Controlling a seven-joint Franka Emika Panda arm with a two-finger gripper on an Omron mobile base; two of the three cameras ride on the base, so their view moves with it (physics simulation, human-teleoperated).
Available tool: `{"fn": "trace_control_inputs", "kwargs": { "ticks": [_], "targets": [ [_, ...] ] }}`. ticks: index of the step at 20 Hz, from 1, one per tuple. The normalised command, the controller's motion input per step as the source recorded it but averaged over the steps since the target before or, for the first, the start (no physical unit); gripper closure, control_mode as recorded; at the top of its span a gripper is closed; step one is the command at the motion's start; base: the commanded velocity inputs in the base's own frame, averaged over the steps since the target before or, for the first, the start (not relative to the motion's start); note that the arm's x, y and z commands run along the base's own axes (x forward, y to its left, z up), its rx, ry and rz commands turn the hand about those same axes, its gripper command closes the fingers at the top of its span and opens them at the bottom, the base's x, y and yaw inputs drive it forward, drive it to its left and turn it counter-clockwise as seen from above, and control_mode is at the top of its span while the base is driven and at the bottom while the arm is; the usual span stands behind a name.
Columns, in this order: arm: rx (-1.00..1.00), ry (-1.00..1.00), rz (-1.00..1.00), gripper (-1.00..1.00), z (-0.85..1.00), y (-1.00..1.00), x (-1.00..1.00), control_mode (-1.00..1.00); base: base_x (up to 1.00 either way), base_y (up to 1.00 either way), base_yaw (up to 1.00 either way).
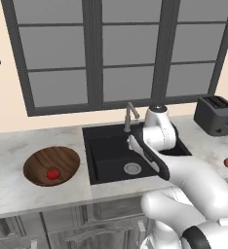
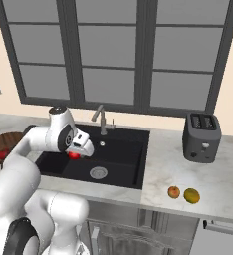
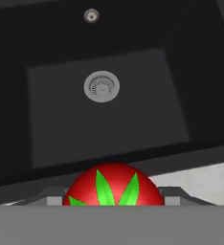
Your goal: There is a mixed pile of frozen fruits and vegetables on the counter. Locate all the frozen vegetables and place the items in a bowl on the counter. Take all the frozen fruits and defrost them in a running sink.
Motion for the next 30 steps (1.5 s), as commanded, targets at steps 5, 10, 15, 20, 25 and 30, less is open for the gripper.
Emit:
{"fn": "trace_control_inputs", "kwargs": {
  "ticks": [5, 10, 15, 20, 25, 30],
  "targets": [
    [0.00, 0.00, 0.06, 1.00, 0.09, 0.41, 0.00, -1.00, 0.00, 0.00, 0.00],
    [0.00, 0.00, 0.06, 1.00, 0.09, 0.42, 0.00, -1.00, 0.00, 0.00, 0.00],
    [0.00, 0.00, 0.06, 1.00, 0.08, 0.41, 0.00, -1.00, 0.00, 0.00, 0.00],
    [0.00, 0.00, 0.06, 1.00, 0.13, 0.34, 0.00, -1.00, 0.00, 0.00, 0.00],
    [0.00, 0.00, 0.05, 1.00, 0.11, 0.28, 0.00, -1.00, 0.00, 0.00, 0.00],
    [0.00, 0.00, 0.07, 1.00, 0.08, 0.30, 0.00, -1.00, 0.00, 0.00, 0.00]
  ]
}}
